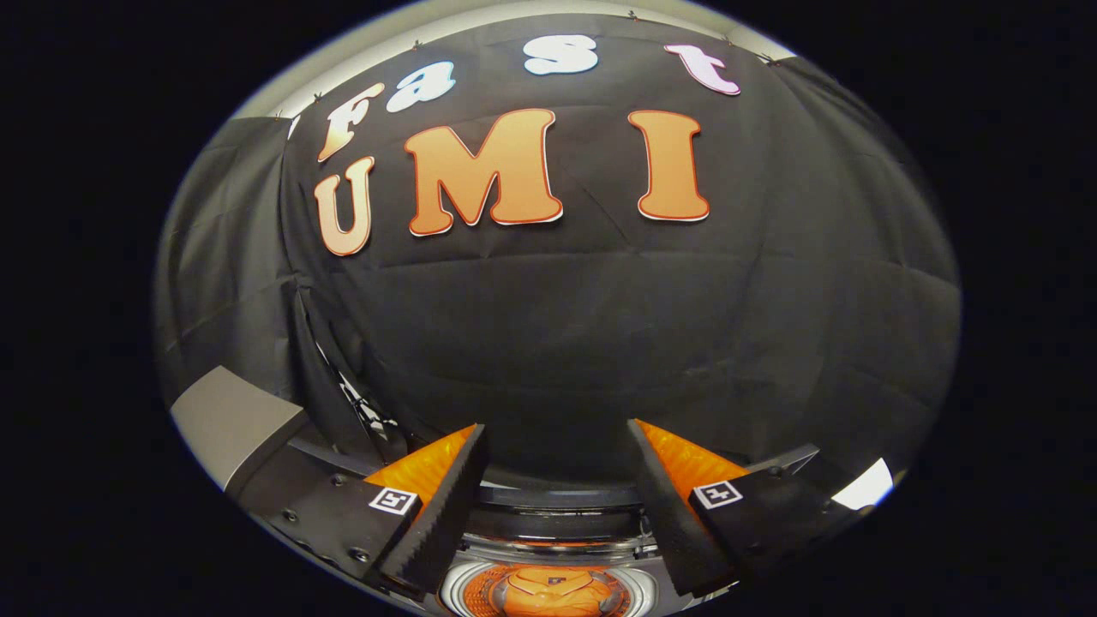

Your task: Put the clothes into the washing machine and then close the washing machine lid.

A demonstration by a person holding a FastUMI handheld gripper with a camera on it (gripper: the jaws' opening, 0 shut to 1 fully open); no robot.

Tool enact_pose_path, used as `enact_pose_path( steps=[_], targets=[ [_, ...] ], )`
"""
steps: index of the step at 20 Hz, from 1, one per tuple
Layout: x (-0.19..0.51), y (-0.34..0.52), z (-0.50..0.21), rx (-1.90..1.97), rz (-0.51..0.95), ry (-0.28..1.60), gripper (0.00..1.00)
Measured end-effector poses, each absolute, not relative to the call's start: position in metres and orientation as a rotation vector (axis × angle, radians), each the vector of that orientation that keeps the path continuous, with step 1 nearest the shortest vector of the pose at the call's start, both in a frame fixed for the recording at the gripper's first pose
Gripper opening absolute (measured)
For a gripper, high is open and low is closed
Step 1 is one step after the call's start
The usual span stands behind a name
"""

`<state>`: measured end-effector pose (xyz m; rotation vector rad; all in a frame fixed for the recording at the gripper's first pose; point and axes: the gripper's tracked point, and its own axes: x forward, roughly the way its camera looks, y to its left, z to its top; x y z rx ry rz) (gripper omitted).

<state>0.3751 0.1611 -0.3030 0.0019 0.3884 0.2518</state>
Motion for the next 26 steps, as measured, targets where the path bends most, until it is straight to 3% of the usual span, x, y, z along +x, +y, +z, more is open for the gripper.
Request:
enact_pose_path(
  steps=[26],
  targets=[
    [0.247,0.146,-0.305,0.039,0.258,0.431,0.99]
  ],
)
